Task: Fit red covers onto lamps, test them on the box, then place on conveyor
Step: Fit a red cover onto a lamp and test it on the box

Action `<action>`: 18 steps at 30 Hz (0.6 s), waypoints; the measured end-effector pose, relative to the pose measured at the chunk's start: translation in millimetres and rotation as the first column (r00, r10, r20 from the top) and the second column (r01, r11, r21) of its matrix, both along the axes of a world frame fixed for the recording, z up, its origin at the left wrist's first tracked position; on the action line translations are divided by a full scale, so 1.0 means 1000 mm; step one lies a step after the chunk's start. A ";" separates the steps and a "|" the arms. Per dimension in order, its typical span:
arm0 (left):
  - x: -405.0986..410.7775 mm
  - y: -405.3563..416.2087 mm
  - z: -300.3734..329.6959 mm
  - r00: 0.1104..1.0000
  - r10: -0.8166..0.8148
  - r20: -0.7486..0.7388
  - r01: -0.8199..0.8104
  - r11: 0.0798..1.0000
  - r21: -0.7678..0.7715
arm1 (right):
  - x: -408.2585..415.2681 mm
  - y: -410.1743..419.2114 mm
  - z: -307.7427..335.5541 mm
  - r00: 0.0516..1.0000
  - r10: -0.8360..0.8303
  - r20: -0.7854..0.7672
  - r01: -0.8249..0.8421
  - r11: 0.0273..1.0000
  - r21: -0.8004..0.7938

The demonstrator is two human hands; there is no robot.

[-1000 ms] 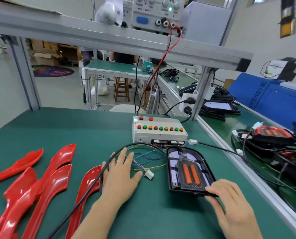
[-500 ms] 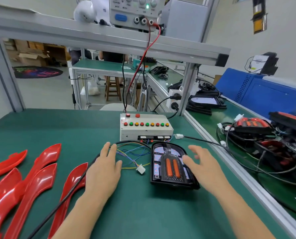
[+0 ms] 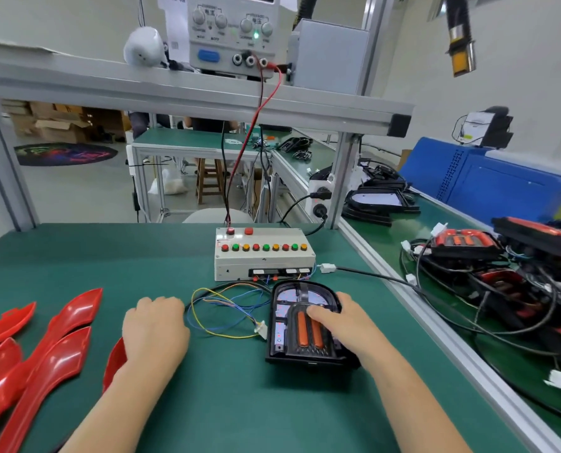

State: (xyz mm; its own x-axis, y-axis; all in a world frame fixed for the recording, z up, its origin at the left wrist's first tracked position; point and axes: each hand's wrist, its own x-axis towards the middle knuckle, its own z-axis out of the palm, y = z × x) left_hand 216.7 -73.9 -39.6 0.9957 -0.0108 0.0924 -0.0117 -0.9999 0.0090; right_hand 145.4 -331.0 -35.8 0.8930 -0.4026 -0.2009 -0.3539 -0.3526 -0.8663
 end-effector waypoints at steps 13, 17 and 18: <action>0.023 -0.016 0.073 0.918 -0.109 0.383 0.146 0.987 -0.070 | 0.005 -0.004 -0.010 0.996 0.060 0.070 -0.067 0.992 0.110; 0.026 -0.024 0.092 0.878 -0.174 0.446 0.171 0.984 0.047 | 0.006 -0.008 -0.010 0.992 0.110 0.065 -0.117 0.986 0.117; 0.027 -0.026 0.094 0.871 -0.182 0.456 0.174 0.983 0.061 | 0.007 -0.008 -0.009 0.990 0.125 0.060 -0.132 0.984 0.122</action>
